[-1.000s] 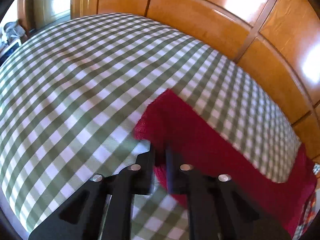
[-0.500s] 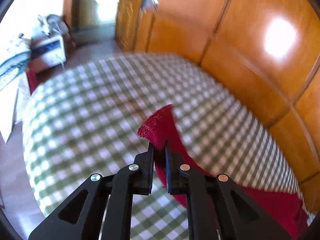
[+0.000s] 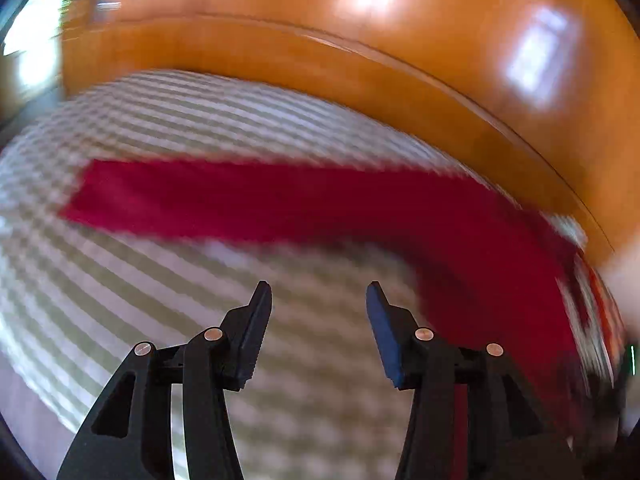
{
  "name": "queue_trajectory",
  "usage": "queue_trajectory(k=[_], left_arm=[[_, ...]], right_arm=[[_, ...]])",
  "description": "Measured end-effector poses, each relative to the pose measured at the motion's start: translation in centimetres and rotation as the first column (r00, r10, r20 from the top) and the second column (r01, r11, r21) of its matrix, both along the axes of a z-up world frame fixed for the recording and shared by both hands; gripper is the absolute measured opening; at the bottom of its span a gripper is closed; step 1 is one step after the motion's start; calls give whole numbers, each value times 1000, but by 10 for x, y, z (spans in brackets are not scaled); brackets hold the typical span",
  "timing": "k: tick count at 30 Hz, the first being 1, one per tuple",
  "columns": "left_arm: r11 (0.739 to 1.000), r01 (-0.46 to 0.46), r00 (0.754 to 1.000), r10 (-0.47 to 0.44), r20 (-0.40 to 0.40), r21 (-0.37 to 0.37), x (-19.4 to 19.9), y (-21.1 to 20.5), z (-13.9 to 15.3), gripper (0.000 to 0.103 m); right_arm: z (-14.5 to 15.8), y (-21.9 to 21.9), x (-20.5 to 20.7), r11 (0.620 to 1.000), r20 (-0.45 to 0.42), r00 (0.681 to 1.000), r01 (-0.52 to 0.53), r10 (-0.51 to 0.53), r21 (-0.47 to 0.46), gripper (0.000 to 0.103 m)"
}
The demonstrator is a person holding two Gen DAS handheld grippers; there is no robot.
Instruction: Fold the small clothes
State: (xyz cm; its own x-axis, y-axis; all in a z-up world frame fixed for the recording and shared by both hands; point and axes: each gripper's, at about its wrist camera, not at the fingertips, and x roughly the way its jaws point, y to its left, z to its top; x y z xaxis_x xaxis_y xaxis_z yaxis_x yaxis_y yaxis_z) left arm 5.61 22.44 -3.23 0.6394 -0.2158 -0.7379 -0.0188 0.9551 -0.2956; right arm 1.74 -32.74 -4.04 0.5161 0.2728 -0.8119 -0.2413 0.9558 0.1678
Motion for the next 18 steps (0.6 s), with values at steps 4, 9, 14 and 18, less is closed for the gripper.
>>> queue_trajectory(k=[4,9,14,18], left_arm=[[975,216,972,-220,-79,-54,-37,-74,-30,48],[962,272,955,-265,-133,33,-59,-109,-54,43],[964,264,954,-262,-144,0,-68,-114,-55,11],[974,228,963,-225,-149,2,-73,-89,-44,9]], right_arm=[[4,-66,-1,982,1,983,185,-185,-24,78],[-15,-114,-19,974,-116,967,226,-226,-19,57],[-19,-114,-46,986,-152,979,149,-137,69,9],[-5,-113,-63,994,-142,988,72,-59,88,5]])
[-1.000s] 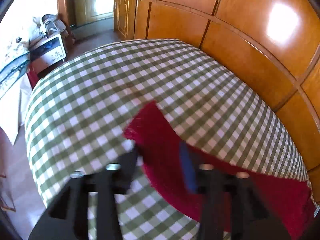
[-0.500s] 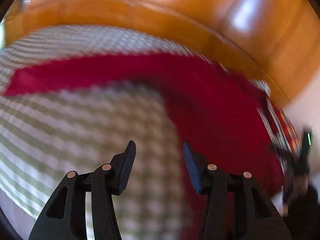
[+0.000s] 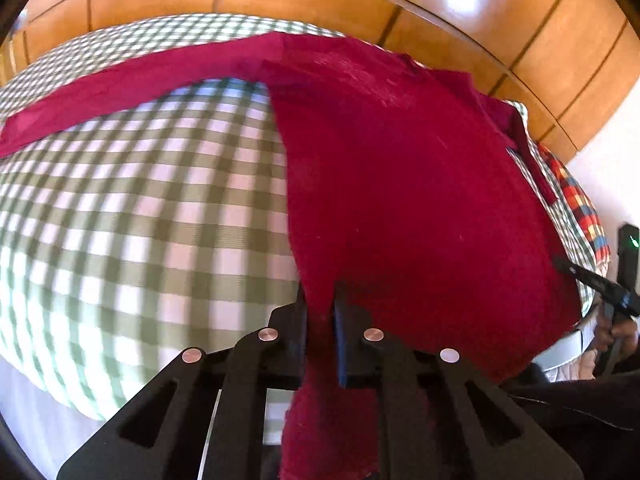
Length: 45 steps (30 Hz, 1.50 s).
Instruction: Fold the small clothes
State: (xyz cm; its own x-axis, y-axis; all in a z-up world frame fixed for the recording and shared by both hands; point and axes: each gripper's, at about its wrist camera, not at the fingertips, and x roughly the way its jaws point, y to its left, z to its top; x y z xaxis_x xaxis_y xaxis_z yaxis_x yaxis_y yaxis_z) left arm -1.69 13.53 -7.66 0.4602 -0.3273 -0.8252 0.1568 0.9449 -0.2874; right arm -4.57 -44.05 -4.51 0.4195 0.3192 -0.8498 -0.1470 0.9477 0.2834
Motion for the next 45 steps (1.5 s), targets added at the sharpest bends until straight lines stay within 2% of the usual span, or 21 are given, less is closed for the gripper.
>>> queue_trajectory(k=[5,6,7,8,10,13,15,19,21,23,24,25,27,30,32,34,38,40,42,45], left_arm=[[1000,-18,999,18,-40,3,-5,11,-2,11],[1000,-30,999,30,-39,2,-4,11,-2,14],[999,-46,998,46,-32,-7,-3,12,2,17],[998,-58,998,58,-13,-10,-3,11,8,18],[997,-79,995,80,67,-19,1,9,26,29],[995,-81,985,90,146,-63,11,-1,43,44],[996,-59,985,69,157,-66,20,-17,45,45],[1000,21,986,-22,163,8,35,-63,37,45],[999,37,985,-41,166,26,41,-79,35,45],[999,50,986,-52,156,18,50,-93,33,51],[998,53,988,-55,147,16,54,-98,31,51],[998,61,988,-63,139,22,59,-104,29,51],[996,75,988,-80,132,37,61,-111,27,51],[995,91,988,-95,120,41,65,-116,23,51],[994,99,988,-104,111,43,69,-121,21,51],[993,110,988,-114,105,44,74,-127,19,51],[991,125,986,-129,105,47,84,-138,19,51],[991,129,985,-134,106,46,88,-142,19,51],[990,136,984,-140,109,45,91,-145,20,51],[989,145,982,-147,114,25,94,-145,22,51]], right_arm=[[-6,6,-20,997,-37,997,-70,69,-21,6],[-8,5,-20,997,-41,997,-65,63,-31,13],[-8,1,-17,998,-40,998,-44,42,-42,28],[-4,-5,-13,999,-25,999,-22,21,-30,34],[7,-17,-4,998,41,999,37,-34,-55,45],[20,-36,21,973,155,981,145,-118,-177,49],[19,-55,50,941,201,962,232,-185,-244,49],[0,-79,100,895,208,952,284,-223,-343,49],[-11,-86,120,894,175,961,265,-214,-361,49],[-26,-90,137,870,133,972,234,-195,-433,46],[-32,-94,142,862,111,975,222,-192,-455,29],[-35,-101,143,858,101,974,226,-203,-461,3],[-28,-121,141,845,124,957,290,-262,-450,3],[-4,-165,139,834,159,908,418,-387,-361,3],[11,-207,139,812,140,856,517,-499,-269,3],[21,-236,142,797,100,822,568,-560,-206,3],[33,-271,171,770,31,792,601,-609,-214,3],[49,-277,182,768,35,790,605,-613,-212,3],[72,-276,190,777,74,799,598,-596,-197,3],[121,-244,194,826,173,852,522,-494,-213,3]])
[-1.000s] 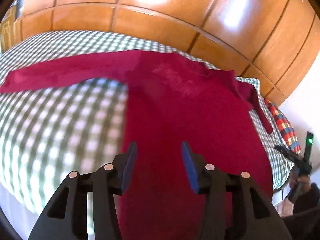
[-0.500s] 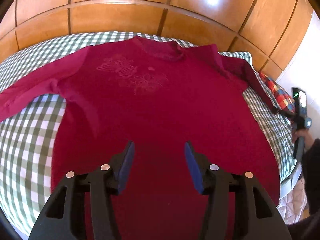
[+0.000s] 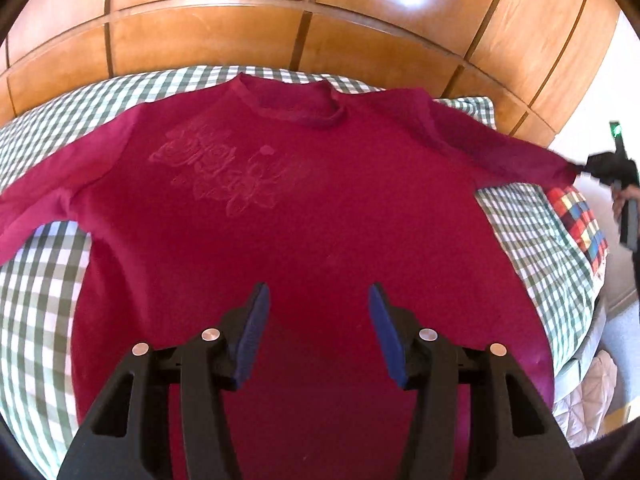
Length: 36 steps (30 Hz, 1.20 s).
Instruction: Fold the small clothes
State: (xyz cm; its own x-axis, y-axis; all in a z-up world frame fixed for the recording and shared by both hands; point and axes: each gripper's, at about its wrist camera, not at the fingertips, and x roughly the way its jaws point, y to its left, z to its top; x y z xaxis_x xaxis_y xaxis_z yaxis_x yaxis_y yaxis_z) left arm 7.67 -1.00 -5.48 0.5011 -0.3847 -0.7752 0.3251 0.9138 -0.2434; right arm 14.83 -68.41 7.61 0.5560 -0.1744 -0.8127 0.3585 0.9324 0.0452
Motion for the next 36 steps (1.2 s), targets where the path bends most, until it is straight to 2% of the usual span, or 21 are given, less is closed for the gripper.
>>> queue_trajectory(k=[1,3,4,6,7,9,11,13,16,18,21,23,24,26,27,29,30,32,36], left_arm=[[1000,0,1000,0,-3,-12,1,1,-1,51],[1000,-1,1000,1,-14,-28,3,2,-2,51],[999,-2,1000,1,-19,-41,4,4,-2,51],[998,2,1000,-3,-14,-68,2,8,-1,51],[997,2,1000,-3,-11,-79,1,10,0,51],[995,-3,1000,2,-10,-104,-1,14,-1,51],[991,-9,1000,7,-12,-135,-3,19,-2,51],[988,-8,1000,7,-11,-157,-6,23,-2,51],[986,-6,1000,8,10,-166,-12,28,0,51],[984,-11,1000,15,18,-180,-15,33,2,51],[979,-27,999,34,34,-200,-20,44,7,51],[977,-42,998,51,40,-208,-21,51,10,55],[976,-51,997,61,45,-212,-22,55,12,61],[975,-72,994,87,61,-211,-21,63,16,62],[975,-79,994,94,63,-207,-19,66,17,62],[974,-104,991,120,67,-204,-13,74,17,62],[973,-111,990,127,67,-203,-10,76,17,62],[972,-120,989,135,61,-202,1,76,16,62],[970,-104,994,110,16,-221,28,63,9,62]], right_arm=[[13,20,0,998,-5,998,-55,55,-42,3],[26,62,0,975,-69,982,-186,178,-121,3],[22,91,-3,946,-153,954,-282,259,-158,3],[9,128,-14,896,-261,903,-397,343,-197,3],[1,149,-24,874,-307,871,-450,384,-184,3],[-16,184,-49,849,-342,816,-522,467,-85,3],[-27,219,-69,813,-329,763,-582,557,26,3],[-33,256,-81,770,-271,725,-623,634,137,3],[-28,312,-78,706,-132,702,-652,700,277,3],[-21,341,-64,675,-42,705,-658,708,333,3],[-11,383,-30,638,65,726,-640,684,429,3],[-11,413,-8,599,79,703,-655,707,461,3],[-13,422,1,592,69,699,-651,712,475,8],[-14,430,10,591,84,708,-643,701,488,33],[-12,424,12,598,110,725,-635,680,489,47],[-8,404,11,607,158,752,-620,640,497,48],[-10,391,11,616,168,764,-611,623,497,52],[-13,365,1,669,164,800,-578,577,466,61],[-37,304,-33,751,119,854,-505,507,425,63]])
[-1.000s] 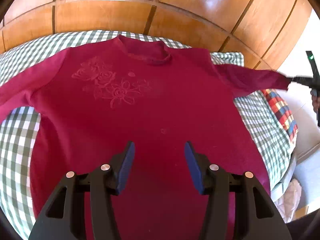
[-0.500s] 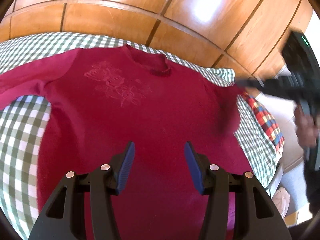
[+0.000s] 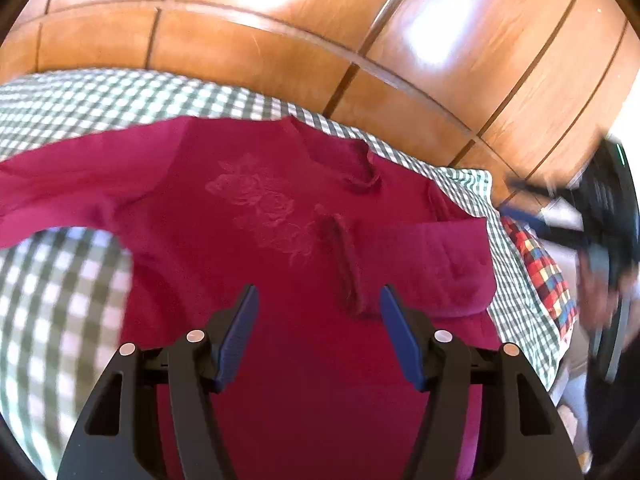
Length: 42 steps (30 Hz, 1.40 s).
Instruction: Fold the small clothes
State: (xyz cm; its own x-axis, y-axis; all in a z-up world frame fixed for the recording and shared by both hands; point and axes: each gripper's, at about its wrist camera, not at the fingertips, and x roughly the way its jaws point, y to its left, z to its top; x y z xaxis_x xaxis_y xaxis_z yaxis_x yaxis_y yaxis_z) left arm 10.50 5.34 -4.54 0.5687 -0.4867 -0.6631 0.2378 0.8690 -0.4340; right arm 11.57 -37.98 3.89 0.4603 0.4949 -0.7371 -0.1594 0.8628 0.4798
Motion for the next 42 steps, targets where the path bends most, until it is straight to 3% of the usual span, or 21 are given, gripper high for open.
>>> queue_trajectory(k=[5,8,10,12,15,16,19,21,24,26,30,32,38,42], left_arm=[[996,84,993,-87,-85,-35,35,-39,-16,61],[994,106,985,-107,-139,-13,55,-66,-32,59],[992,118,980,-109,-165,49,65,-84,-41,20],[987,142,981,-129,-146,81,70,-94,-31,4],[992,108,994,-107,-27,61,76,-88,16,5],[998,63,997,-64,37,24,79,-73,46,5],[998,-48,989,52,141,-37,83,-29,94,4],[995,-100,981,102,164,-21,83,-7,105,4],[989,-145,983,139,121,41,86,17,91,4],[983,-160,986,155,62,86,88,28,66,4],[976,-194,980,196,-17,96,95,40,33,4],[973,-214,975,218,-42,90,101,43,20,4],[974,-195,978,202,-47,114,104,48,11,4],[977,-172,985,174,-8,126,100,47,20,5]], right_arm=[[-54,-67,-49,992,-107,986,121,-124,-39,65],[-79,-97,-67,983,-164,969,185,-183,-3,66],[-88,-110,-75,976,-180,961,218,-211,17,66],[-93,-116,-77,972,-190,956,232,-223,31,66],[-95,-117,-75,974,-170,960,229,-224,7,66],[-94,-116,-74,975,-163,962,223,-219,6,66],[-94,-108,-70,980,-141,970,199,-197,4,66],[-97,-98,-63,982,-137,973,187,-185,5,66],[-95,-84,-55,985,-122,977,175,-173,5,66],[-90,-74,-48,985,-93,981,172,-173,-15,66],[-79,-38,-25,978,0,992,122,-123,-169,66],[-77,-30,-16,980,-1,994,112,-114,-167,65],[-65,-12,42,958,87,986,161,-144,-238,63],[-68,-26,100,964,48,976,219,-214,-153,67]])
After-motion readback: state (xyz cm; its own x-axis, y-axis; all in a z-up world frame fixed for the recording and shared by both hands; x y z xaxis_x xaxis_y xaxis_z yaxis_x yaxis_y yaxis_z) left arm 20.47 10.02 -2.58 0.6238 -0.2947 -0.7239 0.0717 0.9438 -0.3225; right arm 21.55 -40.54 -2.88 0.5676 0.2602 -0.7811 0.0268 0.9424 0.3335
